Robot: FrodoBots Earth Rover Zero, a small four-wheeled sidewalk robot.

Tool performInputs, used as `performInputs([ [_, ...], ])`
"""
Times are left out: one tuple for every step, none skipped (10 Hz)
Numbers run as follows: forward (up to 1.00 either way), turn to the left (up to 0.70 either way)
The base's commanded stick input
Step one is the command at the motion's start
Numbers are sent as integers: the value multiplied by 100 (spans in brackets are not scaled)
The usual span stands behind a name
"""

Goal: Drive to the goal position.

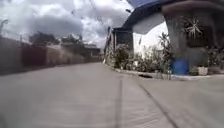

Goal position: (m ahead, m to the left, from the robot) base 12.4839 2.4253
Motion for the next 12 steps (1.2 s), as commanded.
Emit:
performInputs([
  [100,0],
  [100,0],
  [100,0],
  [100,0],
  [100,0],
  [100,0],
  [100,0],
  [100,0],
  [100,0],
  [100,0],
  [100,0],
  [100,0],
])
